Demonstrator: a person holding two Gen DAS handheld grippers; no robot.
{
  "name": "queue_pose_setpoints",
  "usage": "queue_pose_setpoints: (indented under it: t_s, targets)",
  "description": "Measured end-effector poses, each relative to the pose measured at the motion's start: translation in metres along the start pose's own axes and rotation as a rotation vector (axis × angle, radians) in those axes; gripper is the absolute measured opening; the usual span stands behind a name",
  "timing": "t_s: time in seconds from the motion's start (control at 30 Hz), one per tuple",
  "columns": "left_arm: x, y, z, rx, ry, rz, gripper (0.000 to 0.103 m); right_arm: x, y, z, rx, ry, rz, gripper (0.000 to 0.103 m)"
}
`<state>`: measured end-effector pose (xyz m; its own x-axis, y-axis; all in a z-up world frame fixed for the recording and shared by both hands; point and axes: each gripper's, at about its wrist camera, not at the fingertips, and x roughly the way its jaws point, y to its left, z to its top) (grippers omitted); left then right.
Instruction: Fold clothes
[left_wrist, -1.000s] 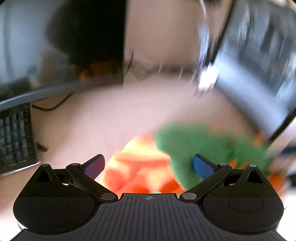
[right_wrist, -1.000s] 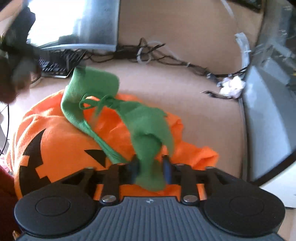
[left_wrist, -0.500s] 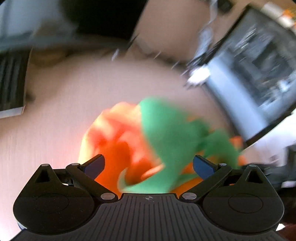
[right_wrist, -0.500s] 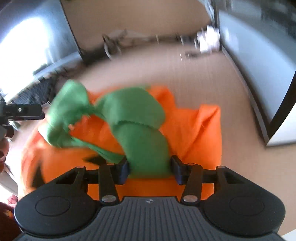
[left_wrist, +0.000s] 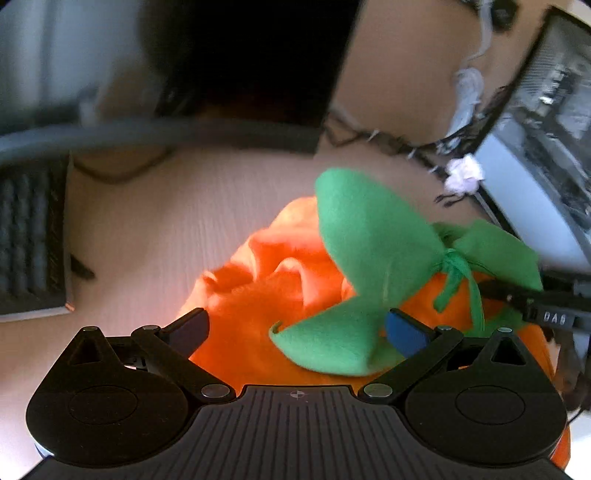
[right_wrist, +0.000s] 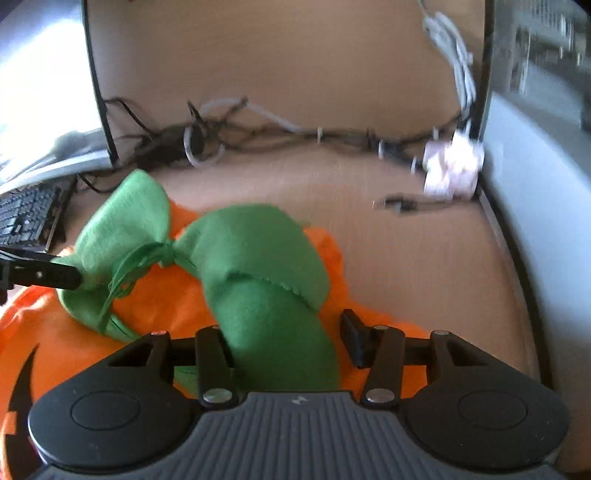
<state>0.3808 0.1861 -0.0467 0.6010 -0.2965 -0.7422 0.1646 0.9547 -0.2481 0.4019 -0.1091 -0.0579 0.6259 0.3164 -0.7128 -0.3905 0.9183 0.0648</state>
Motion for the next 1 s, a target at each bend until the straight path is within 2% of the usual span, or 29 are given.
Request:
queue_pose_setpoints:
  t_s: [0.07, 0.17, 0.2, 0.27, 0.3, 0.37, 0.47, 0.57, 0.6, 0.67, 0.77, 0.83, 0.9, 1.0]
  targets:
    - [-0.018, -0.009, -0.016, 0.033, -0.006, -0.038, 0.103, -0.022, 0.005, -0.005, -0.056, -0.026, -0.022, 0.07]
    - [-0.037, -0.02, -0.044, 0.085, 0.014, -0.094, 0.103, -0.056, 0.024, -0.035, -0.115, -0.027, -0.016, 0.071]
    - [-0.035, -0.022, -0.057, 0.119, 0.043, -0.084, 0.103, -0.062, 0.03, -0.049, -0.12, -0.007, -0.003, 0.073]
    - [-0.028, -0.023, -0.08, 0.205, 0.085, 0.003, 0.103, -0.068, 0.04, -0.076, -0.141, 0.046, 0.006, 0.076]
    - [-0.026, -0.022, -0.088, 0.236, 0.098, 0.042, 0.103, -0.065, 0.044, -0.088, -0.168, 0.075, -0.023, 0.076]
    - [-0.03, -0.017, -0.091, 0.244, 0.1, 0.052, 0.103, -0.062, 0.047, -0.1, -0.19, 0.101, -0.111, 0.076]
    - [-0.048, -0.013, -0.085, 0.205, 0.049, -0.003, 0.103, -0.084, 0.038, -0.099, -0.059, 0.055, -0.133, 0.076]
    - [-0.051, -0.013, -0.089, 0.146, 0.047, -0.114, 0.103, -0.103, 0.023, -0.103, 0.122, 0.031, -0.123, 0.076]
    - [-0.051, -0.013, -0.092, 0.124, 0.055, -0.153, 0.103, -0.101, 0.019, -0.108, 0.182, 0.047, -0.12, 0.074]
    - [-0.049, -0.019, -0.104, 0.1, 0.072, -0.191, 0.103, -0.096, 0.021, -0.122, 0.249, 0.091, -0.098, 0.049]
    - [-0.043, -0.025, -0.119, 0.061, 0.086, -0.176, 0.103, -0.081, 0.028, -0.131, 0.221, 0.106, -0.085, 0.035]
    - [-0.036, -0.029, -0.122, 0.029, 0.083, -0.151, 0.103, -0.068, 0.031, -0.117, 0.158, 0.095, -0.07, 0.024]
    - [-0.027, -0.033, -0.12, 0.001, 0.076, -0.128, 0.103, -0.048, 0.03, -0.097, 0.091, 0.086, -0.063, 0.022]
    - [-0.025, -0.041, -0.113, -0.02, 0.064, -0.042, 0.103, -0.016, 0.025, -0.067, -0.015, 0.096, -0.077, 0.022]
